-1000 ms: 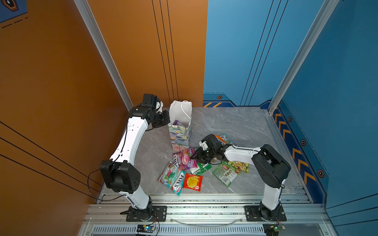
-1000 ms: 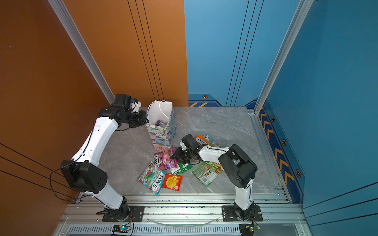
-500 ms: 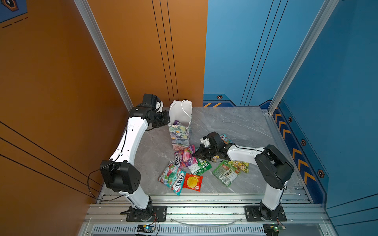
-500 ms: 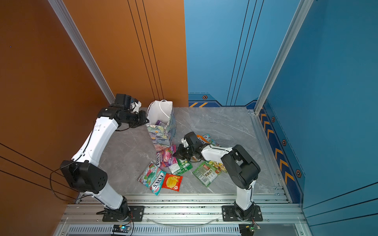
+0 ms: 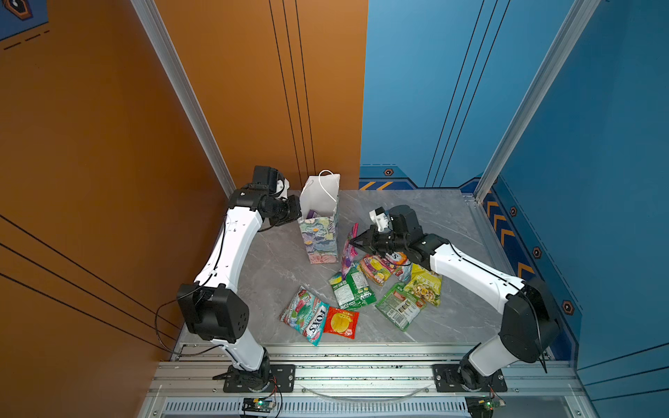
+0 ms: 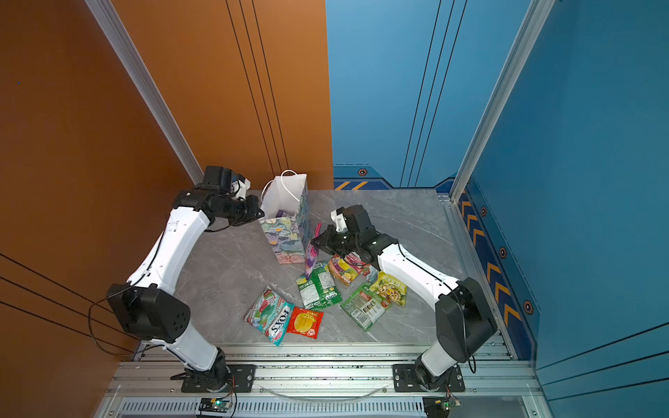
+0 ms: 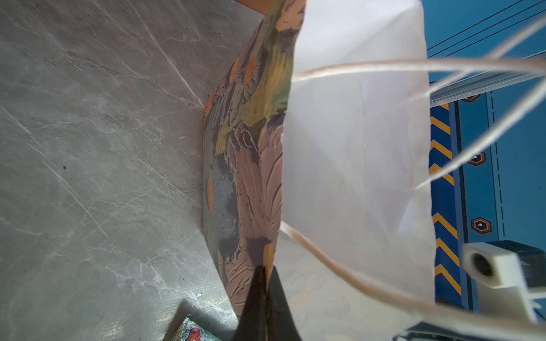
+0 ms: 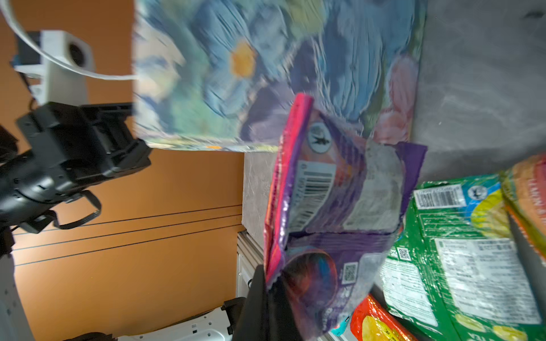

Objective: Place the snacks into the paper bag
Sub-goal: Pick up the snack at the center of the table, then place the snack in the paper bag.

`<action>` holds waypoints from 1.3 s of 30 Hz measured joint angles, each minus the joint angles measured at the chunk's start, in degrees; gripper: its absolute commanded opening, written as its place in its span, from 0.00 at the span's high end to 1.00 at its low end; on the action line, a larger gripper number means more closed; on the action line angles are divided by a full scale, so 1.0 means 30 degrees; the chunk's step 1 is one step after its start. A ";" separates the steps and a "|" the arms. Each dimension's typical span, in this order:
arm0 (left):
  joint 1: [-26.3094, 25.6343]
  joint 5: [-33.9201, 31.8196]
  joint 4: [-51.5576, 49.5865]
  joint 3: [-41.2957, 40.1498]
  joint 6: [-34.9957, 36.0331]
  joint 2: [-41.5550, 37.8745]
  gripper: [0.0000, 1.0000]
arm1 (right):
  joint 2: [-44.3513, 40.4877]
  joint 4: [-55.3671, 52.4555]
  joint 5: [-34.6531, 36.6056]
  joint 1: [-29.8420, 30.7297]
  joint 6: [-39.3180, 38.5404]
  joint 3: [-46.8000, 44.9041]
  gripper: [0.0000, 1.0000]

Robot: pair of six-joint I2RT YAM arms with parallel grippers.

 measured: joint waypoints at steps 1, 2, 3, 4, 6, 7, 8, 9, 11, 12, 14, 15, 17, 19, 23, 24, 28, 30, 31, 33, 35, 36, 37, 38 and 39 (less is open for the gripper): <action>0.0000 0.0000 0.0044 0.0000 0.0000 0.0000 1.00 | -0.0219 -0.0656 0.0321 -0.0131 -0.0350 0.0481 1.00; 0.0000 0.0000 0.0066 0.0000 0.0000 0.0000 1.00 | -0.0372 -0.1173 0.0612 -0.0240 -0.0663 0.0882 1.00; 0.0000 0.0000 0.0066 0.0000 0.0000 0.0000 1.00 | -0.0546 -0.1712 0.0933 -0.0357 -0.0991 0.1377 1.00; 0.0000 0.0000 0.0066 0.0000 0.0000 0.0000 1.00 | -0.0670 -0.2251 0.1260 -0.0459 -0.1297 0.1843 1.00; 0.0000 0.0007 0.0066 0.0000 0.0000 0.0000 1.00 | -0.0852 -0.3126 0.1865 -0.0634 -0.1902 0.2776 1.00; 0.0000 0.0015 0.0066 0.0000 0.0000 0.0000 1.00 | -0.0889 -0.3490 0.2157 -0.0692 -0.2200 0.3351 1.00; -0.0007 0.0022 0.0066 0.0000 0.0000 0.0000 1.00 | -0.0889 -0.3803 0.2404 -0.0736 -0.2455 0.3854 1.00; -0.0022 0.0022 0.0066 0.0000 0.0000 0.0000 1.00 | -0.0874 -0.4116 0.2681 -0.0758 -0.2747 0.4488 1.00; -0.0073 0.0073 0.0066 0.0000 0.0000 0.0000 1.00 | -0.0787 -0.4532 0.3096 -0.0809 -0.3213 0.5610 1.00; -0.0109 0.0073 0.0066 0.0000 0.0000 0.0000 1.00 | -0.0678 -0.4663 0.3315 -0.0852 -0.3453 0.6266 1.00; -0.0160 0.0073 0.0066 0.0000 0.0000 0.0000 1.00 | -0.0328 -0.4925 0.3679 -0.0947 -0.3898 0.7701 1.00; -0.0211 0.0073 0.0073 -0.0007 0.0000 0.0000 1.00 | -0.0102 -0.4998 0.3832 -0.1005 -0.4124 0.8415 1.00; -0.0255 0.0080 0.0066 -0.0007 0.0000 0.0000 1.00 | 0.0437 -0.5180 0.4058 -0.1158 -0.4473 0.9843 1.00; -0.0255 0.0080 0.0066 -0.0007 0.0000 0.0000 1.00 | 0.1129 -0.5319 0.4197 -0.1370 -0.4845 1.1329 1.00; -0.0291 0.0087 0.0066 -0.0007 0.0000 0.0000 1.00 | 0.2514 -0.5377 0.4532 -0.1647 -0.5399 1.3901 1.00; -0.0335 0.0087 0.0066 -0.0007 0.0000 0.0000 1.00 | 0.2878 -0.5399 0.4546 -0.1712 -0.5486 1.4513 1.00; -0.0546 0.0095 0.0066 -0.0007 0.0000 0.0000 1.00 | 0.4583 -0.5486 0.4539 -0.1749 -0.5741 1.7092 1.00; -0.0634 0.0131 0.0066 -0.0007 0.0000 0.0000 1.00 | 0.5530 -0.5515 0.4524 -0.1749 -0.5763 1.8447 1.00; -0.0634 0.0138 0.0073 -0.0007 0.0000 0.0000 1.00 | 0.6084 -0.5588 0.4524 -0.1749 -0.5770 1.9241 1.00; -0.0634 0.0146 0.0073 -0.0007 0.0000 0.0000 1.00 | 0.6958 -0.5603 0.4524 -0.1749 -0.5770 2.0473 1.00; -0.0634 0.0146 0.0066 -0.0007 0.0000 0.0007 1.00 | 0.7766 -0.5581 0.4524 -0.1749 -0.5741 2.1566 1.00; -0.0634 0.0146 0.0073 -0.0007 0.0000 0.0007 1.00 | 0.8131 -0.5537 0.4503 -0.1749 -0.5697 2.2032 1.00; -0.0634 0.0146 0.0066 -0.0007 0.0000 0.0007 1.00 | 0.8386 -0.5450 0.4466 -0.1749 -0.5617 2.2323 1.00; -0.0656 0.0146 0.0073 -0.0007 0.0000 0.0007 1.00 | 0.8677 -0.5253 0.4437 -0.1734 -0.5493 2.2637 1.00; -0.0685 0.0146 0.0073 -0.0007 0.0000 0.0007 1.00 | 0.8983 -0.4983 0.4379 -0.1705 -0.5326 2.2964 1.00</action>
